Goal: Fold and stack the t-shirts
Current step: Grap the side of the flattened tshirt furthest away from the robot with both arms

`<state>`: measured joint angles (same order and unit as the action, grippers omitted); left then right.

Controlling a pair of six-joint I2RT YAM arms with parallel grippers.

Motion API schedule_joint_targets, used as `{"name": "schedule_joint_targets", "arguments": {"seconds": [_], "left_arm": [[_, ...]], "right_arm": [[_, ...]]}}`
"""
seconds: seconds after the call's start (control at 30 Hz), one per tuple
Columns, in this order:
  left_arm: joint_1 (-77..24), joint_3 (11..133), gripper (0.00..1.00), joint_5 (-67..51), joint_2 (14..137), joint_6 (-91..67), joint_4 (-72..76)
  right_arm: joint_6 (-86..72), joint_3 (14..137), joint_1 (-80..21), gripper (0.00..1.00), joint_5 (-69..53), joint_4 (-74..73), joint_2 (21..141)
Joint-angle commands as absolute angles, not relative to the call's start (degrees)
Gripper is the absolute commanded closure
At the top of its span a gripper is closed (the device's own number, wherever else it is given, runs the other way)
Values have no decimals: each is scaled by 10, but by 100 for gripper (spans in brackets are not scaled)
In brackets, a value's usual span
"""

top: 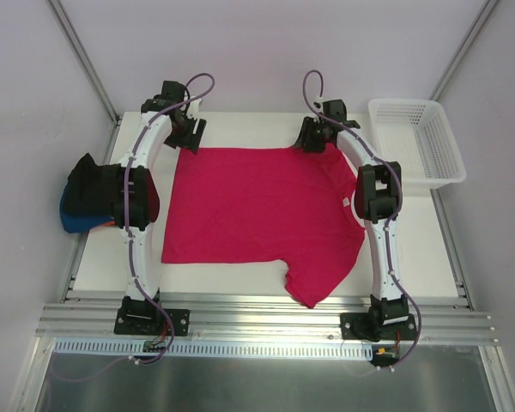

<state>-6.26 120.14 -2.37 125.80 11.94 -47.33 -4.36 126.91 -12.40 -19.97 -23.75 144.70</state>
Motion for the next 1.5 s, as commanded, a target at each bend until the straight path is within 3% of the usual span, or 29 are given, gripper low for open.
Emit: {"name": "schedule_joint_targets", "arguments": {"seconds": [0.0, 1.03, 1.3, 1.47], "left_arm": [[-56, 1208, 29, -24, 1238, 115, -480], [-41, 1217, 28, -40, 1258, 101, -479], [-4, 1290, 28, -40, 1331, 105, -475], [15, 1333, 28, -66, 1382, 114, -460]], "right_arm": [[-23, 1291, -120, 52, -194, -227, 1398], [22, 1301, -115, 50, -179, -254, 1441], [11, 1287, -118, 51, -187, -255, 1442], [11, 1285, -118, 58, -194, -254, 1445]]}}
